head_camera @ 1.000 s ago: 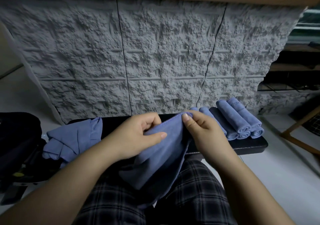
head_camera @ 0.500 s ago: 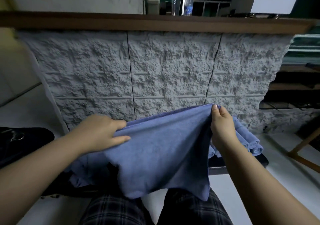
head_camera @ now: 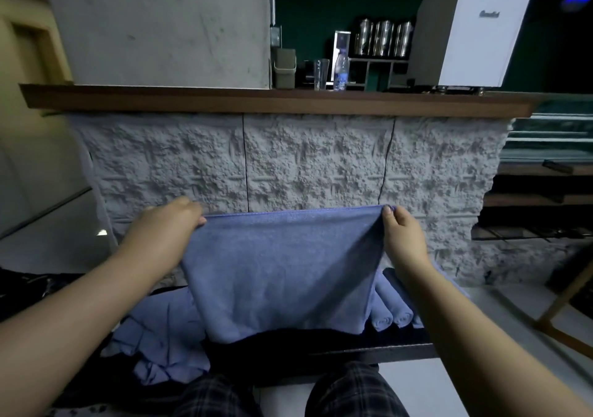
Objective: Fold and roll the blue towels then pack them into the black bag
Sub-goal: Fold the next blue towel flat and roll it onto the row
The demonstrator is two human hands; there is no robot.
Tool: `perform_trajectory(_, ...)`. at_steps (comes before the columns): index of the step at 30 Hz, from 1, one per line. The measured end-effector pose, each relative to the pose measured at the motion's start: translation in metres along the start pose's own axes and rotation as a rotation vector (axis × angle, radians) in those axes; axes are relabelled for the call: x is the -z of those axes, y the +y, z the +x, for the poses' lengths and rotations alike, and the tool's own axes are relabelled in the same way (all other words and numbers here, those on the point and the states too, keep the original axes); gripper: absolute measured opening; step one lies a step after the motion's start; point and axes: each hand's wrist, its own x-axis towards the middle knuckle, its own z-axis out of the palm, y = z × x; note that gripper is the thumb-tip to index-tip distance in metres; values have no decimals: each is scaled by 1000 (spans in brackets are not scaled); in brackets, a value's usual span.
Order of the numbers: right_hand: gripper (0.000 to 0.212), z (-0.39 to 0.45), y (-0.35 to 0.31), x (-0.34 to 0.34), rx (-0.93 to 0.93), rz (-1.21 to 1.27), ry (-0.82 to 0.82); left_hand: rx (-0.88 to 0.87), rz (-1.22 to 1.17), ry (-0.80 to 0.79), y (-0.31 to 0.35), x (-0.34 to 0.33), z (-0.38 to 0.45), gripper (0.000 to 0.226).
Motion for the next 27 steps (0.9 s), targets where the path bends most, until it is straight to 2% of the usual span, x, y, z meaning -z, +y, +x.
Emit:
perform_trajectory(4, 36, 1, -18, -1, 33, 45, 5, 77, 7, -18, 3, 11, 0, 18)
perform_trajectory(6, 36, 0, -23, 0, 57, 49, 7, 93, -61, 30, 2, 14, 2, 13)
perform_trajectory(9, 31, 0, -25, 4, 53, 88, 5, 31, -157, 131, -2, 12, 1, 10)
perform_trajectory(12, 31, -5, -24, 10, 30, 135, -5, 83, -250, 172, -6, 8, -2, 11)
perform_trajectory(17, 34, -11, -27, 19, 16, 137, -14, 341, -768, 7, -4, 7, -10, 16)
perform_trajectory(21, 36, -10, -28, 21, -158, 243, -47, 608, -1251, -21, 4, -3, -21, 21)
perform_trajectory(24, 34, -12, -30, 17, -347, 167, -30, 794, -1493, 36, 21, -13, -31, 23)
perform_trajectory(27, 29, -25, -36, 4, -401, 186, -47, 910, -1671, 119, 49, -11, -40, 19)
